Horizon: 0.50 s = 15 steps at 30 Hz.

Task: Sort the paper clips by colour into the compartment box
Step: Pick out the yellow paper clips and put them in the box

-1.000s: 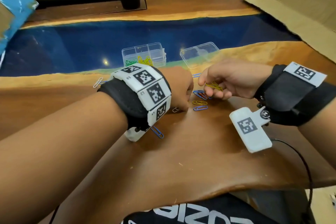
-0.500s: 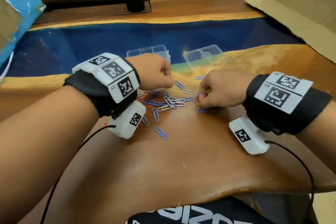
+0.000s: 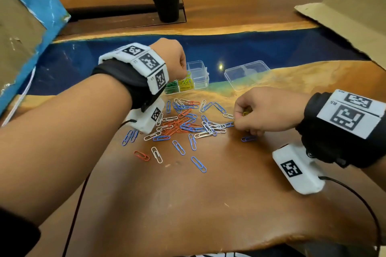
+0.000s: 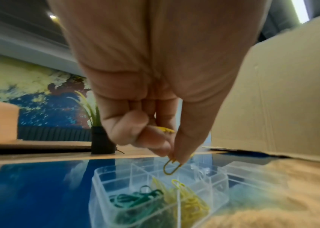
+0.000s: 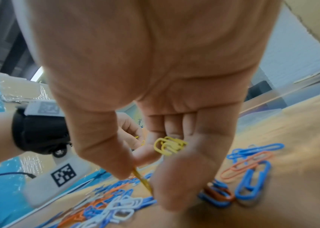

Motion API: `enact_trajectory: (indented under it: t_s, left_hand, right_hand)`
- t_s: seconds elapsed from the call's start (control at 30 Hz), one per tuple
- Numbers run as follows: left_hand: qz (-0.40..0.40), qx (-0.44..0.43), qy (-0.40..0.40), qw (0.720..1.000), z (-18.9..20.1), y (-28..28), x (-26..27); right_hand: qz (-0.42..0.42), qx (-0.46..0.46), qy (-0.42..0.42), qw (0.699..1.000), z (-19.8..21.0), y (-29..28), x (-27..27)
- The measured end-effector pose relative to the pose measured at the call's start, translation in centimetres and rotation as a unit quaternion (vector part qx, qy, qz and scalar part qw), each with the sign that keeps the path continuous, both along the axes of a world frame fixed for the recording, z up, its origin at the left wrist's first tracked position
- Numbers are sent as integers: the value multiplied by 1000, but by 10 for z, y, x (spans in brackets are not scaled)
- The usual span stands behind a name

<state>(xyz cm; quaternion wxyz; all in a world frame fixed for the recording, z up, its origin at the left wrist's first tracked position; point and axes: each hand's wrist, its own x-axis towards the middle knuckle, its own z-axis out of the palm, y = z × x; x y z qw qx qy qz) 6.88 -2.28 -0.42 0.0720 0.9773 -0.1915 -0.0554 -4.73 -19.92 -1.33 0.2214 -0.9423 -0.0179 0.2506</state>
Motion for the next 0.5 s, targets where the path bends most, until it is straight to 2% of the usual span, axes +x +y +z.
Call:
enact_trajectory:
  t_s: [0.2, 0.3, 0.5]
  left_hand:
    - [-30, 40, 6, 999, -2, -9, 4]
    - [-40, 24, 5, 999, -1, -7, 3]
    - [-31, -36, -1, 999, 5, 9, -4]
  right_hand:
    - [-20, 85, 33, 996, 2, 0, 10]
    - [-46, 123, 29, 991, 3, -1, 20]
    - [-83, 141, -23, 986, 7, 17, 51]
